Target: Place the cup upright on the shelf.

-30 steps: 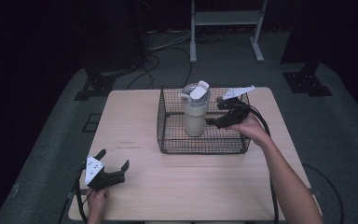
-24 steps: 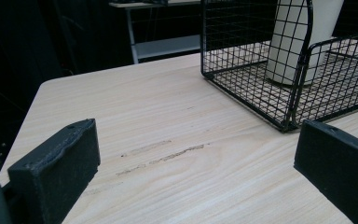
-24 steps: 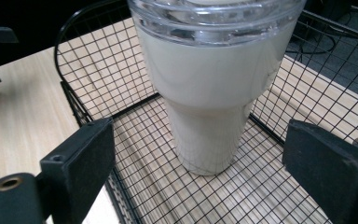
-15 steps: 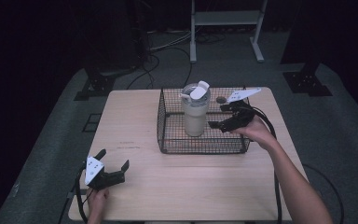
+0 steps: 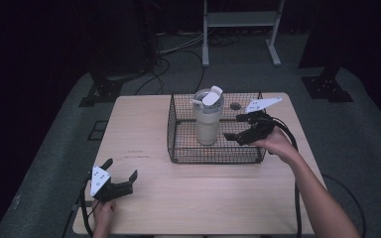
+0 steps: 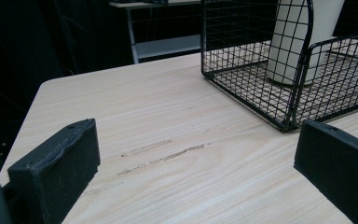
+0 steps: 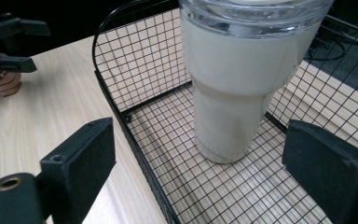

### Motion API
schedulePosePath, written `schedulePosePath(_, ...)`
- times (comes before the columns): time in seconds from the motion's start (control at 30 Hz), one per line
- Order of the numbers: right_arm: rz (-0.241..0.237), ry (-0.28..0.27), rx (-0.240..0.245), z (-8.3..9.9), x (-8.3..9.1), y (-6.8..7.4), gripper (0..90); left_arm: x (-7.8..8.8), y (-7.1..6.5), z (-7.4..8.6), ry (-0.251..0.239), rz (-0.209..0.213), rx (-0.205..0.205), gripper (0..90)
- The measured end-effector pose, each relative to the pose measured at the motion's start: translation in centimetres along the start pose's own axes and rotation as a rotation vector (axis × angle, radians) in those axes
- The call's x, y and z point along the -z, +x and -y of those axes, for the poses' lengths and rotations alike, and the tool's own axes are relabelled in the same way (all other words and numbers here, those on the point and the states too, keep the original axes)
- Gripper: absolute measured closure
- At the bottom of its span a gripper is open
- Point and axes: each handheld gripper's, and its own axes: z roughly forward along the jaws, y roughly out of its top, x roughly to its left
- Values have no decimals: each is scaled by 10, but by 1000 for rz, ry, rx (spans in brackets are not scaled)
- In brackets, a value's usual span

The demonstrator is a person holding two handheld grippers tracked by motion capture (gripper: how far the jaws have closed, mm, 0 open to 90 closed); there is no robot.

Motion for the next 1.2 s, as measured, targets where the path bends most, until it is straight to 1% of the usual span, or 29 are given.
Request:
schedulePosePath(0.2, -8, 2, 13, 6, 5, 5, 89, 0, 0, 0, 1, -1, -4, 0)
schedulePosePath(0.5, -14, 11, 10, 16, 9, 8, 89, 0, 0, 0, 0, -1, -3, 0)
schedulePosePath(0.8, -19, 3, 12, 23, 15, 13, 89, 0, 0, 0, 1, 0, -2, 0)
schedulePosePath(0.93, -30, -6, 12, 26, 18, 17, 89, 0, 0, 0, -2, 0, 0, 0)
schedulePosePath(1.2, -42, -2, 16, 34, 20, 22, 89, 0, 0, 0, -2, 0, 2, 0)
